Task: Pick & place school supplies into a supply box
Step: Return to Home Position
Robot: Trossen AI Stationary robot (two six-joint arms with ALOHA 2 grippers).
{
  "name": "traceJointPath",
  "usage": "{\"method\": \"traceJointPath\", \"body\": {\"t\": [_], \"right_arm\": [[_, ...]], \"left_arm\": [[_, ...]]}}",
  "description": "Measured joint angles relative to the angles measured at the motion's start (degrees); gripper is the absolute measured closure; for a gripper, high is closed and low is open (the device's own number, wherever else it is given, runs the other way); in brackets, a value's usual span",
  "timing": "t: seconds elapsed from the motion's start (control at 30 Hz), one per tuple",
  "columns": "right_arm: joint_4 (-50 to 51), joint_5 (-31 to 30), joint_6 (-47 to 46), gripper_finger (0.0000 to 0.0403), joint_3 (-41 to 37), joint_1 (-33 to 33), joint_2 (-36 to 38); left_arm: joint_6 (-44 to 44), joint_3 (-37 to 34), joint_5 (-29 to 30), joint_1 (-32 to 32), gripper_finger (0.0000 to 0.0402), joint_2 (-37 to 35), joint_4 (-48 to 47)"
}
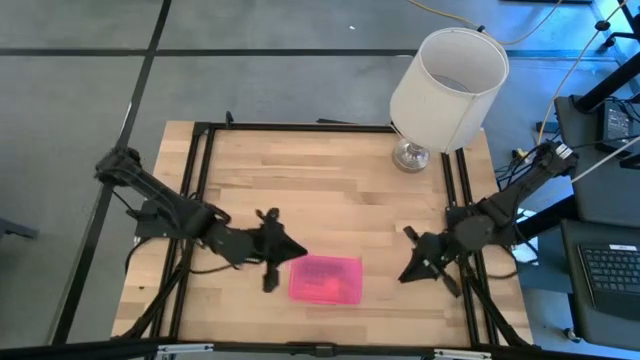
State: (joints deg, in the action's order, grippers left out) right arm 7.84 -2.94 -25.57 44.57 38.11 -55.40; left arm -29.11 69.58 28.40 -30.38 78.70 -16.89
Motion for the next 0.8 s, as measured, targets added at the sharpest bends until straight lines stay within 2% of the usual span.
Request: {"method": "traceJointPath", "body": {"t": [0.1, 0.2, 0.3, 0.4, 0.63, 0.8], "right_arm": [[-7.91, -0.72, -2.32, 0.0376, -7.93, 0.22, 5.63], [-12.5, -4.88, -3.87, 0.0375, -14.53, 1.06, 10.89], [-14.78, -9.73, -4.14, 0.0375, -18.73, 1.98, 15.39], [-15.46, -13.8, -2.55, 0.0375, -20.83, 2.81, 18.84], [-18.51, -16.0, 0.6, 0.0375, -26.47, 3.08, 24.9], [-22.21, -20.08, 0.9, 0.0375, -31.98, 3.08, 28.51]], "left_arm": [[2.7, -6.79, -0.18, 0.06, 0.0396, -6.05, 6.41], [4.88, -16.11, -4.42, 1.74, 0.0396, -13.2, 16.61], [5.37, -26.26, -8.13, 3.72, 0.0396, -20.65, 24.99], [6.34, -34.55, -9.31, 5.13, 0.0396, -28.74, 29.87], [8.44, -47.64, -11.11, 8.87, 0.0396, -48.06, 29.96], [9.8, -55.04, -11.96, 11.3, 0.0396, -60.63, 29.66]]}}
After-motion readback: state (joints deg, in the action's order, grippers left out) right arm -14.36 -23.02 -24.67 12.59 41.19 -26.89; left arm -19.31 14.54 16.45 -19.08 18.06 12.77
